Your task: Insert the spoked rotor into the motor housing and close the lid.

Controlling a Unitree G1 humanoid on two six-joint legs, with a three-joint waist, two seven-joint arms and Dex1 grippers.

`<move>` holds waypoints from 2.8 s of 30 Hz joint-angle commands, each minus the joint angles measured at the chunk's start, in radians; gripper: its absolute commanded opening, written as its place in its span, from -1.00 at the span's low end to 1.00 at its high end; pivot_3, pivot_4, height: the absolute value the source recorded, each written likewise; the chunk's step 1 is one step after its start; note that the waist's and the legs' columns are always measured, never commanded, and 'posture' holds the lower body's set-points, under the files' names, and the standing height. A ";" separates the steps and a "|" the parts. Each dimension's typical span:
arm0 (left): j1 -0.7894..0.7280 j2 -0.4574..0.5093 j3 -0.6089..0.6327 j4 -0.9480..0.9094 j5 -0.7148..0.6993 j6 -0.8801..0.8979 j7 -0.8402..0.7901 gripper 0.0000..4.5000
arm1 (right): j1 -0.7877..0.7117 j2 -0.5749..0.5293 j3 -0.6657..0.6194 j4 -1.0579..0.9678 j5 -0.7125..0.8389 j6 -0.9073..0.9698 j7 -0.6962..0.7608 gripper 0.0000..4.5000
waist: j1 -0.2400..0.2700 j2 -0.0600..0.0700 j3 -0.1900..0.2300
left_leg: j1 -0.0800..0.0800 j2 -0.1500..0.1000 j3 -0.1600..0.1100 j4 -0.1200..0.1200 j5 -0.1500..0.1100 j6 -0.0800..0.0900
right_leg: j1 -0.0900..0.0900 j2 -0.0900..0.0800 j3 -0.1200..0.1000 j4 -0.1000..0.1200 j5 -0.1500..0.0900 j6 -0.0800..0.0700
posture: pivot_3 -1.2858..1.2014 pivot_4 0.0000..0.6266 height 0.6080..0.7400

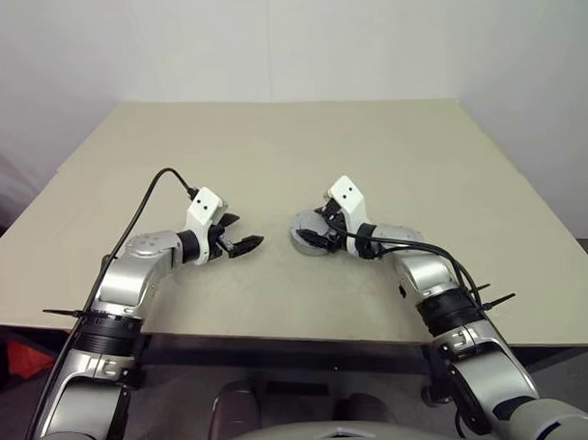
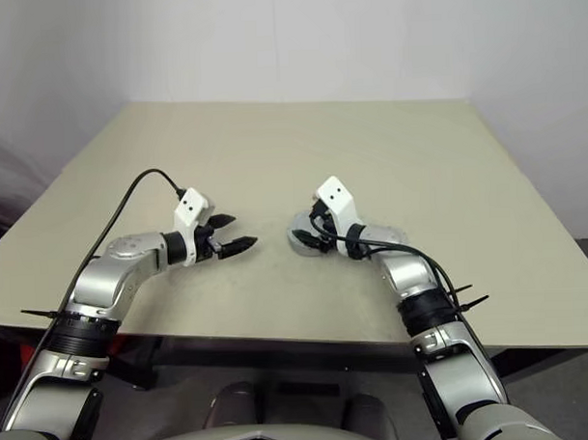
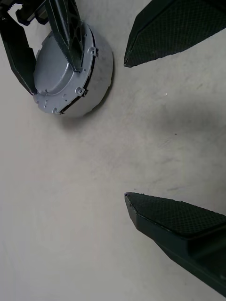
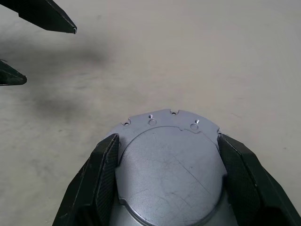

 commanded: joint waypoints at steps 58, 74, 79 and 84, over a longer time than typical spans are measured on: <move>-0.001 -0.023 0.010 -0.069 -0.005 0.022 0.037 1.00 | -0.025 -0.061 0.037 0.173 -0.056 -0.040 0.125 0.44 | -0.024 -0.006 -0.006 | 0.013 -0.007 -0.016 -0.012 -0.005 0.007 | 0.020 0.001 -0.003 -0.020 0.002 -0.002 | 0.03 -1.00 1.00; -0.009 -0.020 0.009 -0.062 -0.003 0.020 0.032 1.00 | -0.026 0.004 -0.082 0.123 0.104 0.075 0.145 0.44 | -0.024 -0.005 -0.005 | 0.013 -0.007 -0.018 -0.015 -0.005 0.005 | 0.014 0.000 -0.001 -0.018 -0.004 0.002 | 0.03 -1.00 1.00; -0.013 -0.021 0.012 -0.056 -0.002 0.014 0.034 1.00 | -0.012 -0.034 -0.015 0.140 0.011 -0.032 0.157 0.44 | -0.024 -0.005 -0.006 | 0.011 -0.007 -0.017 -0.016 -0.005 0.005 | 0.011 0.001 -0.001 -0.017 -0.003 0.001 | 0.03 -1.00 1.00; -0.012 -0.019 0.013 -0.056 -0.001 0.014 0.035 1.00 | -0.014 -0.016 -0.027 0.146 0.010 -0.058 0.124 0.44 | -0.024 -0.005 -0.006 | 0.011 -0.007 -0.009 -0.021 -0.004 0.005 | 0.008 0.002 -0.001 -0.017 -0.002 -0.004 | 0.03 -1.00 1.00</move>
